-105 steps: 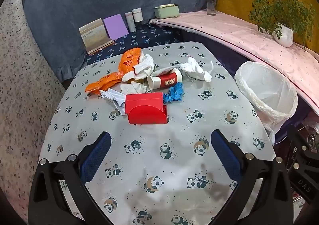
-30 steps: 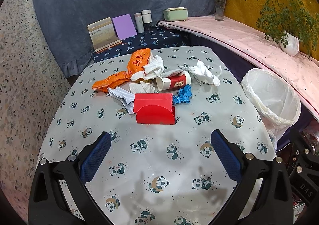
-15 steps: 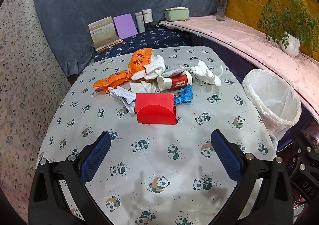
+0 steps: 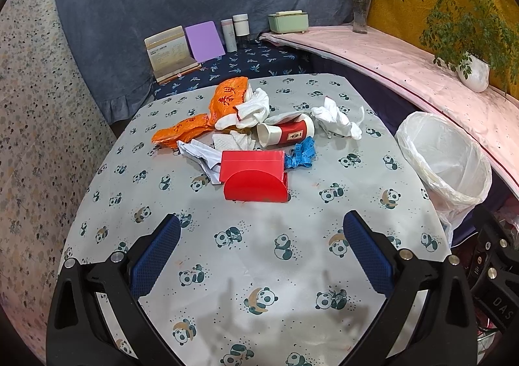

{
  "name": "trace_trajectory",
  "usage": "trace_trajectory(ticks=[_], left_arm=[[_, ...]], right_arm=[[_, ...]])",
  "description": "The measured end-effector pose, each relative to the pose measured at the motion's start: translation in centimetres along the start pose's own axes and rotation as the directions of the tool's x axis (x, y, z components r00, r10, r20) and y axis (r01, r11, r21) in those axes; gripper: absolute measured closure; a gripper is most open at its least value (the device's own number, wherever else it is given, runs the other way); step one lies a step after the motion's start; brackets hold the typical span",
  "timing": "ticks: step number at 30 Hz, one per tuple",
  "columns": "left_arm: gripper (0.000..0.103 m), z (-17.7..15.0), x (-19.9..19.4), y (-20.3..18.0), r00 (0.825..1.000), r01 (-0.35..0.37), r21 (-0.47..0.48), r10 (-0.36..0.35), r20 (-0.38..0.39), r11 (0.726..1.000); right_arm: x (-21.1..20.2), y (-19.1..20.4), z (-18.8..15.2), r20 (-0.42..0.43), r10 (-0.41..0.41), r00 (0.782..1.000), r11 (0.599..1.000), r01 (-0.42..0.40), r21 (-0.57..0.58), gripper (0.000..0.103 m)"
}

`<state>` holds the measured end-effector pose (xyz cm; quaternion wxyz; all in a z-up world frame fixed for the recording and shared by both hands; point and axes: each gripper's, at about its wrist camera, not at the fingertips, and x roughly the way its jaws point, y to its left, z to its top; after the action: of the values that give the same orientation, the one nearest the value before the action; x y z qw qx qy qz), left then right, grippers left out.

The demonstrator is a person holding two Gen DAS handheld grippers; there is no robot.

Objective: Collect trash

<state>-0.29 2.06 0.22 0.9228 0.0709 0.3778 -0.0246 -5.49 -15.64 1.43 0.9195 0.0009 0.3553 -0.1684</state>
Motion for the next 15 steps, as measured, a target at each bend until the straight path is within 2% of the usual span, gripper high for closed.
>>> trace_trajectory(ticks=[15], left_arm=[[0.007, -0.01, 0.20, 0.13, 1.000, -0.003, 0.000, 0.003, 0.001, 1.000]], right_arm=[[0.23, -0.17, 0.25, 0.009, -0.007, 1.000, 1.000, 0.007, 0.011, 0.007]])
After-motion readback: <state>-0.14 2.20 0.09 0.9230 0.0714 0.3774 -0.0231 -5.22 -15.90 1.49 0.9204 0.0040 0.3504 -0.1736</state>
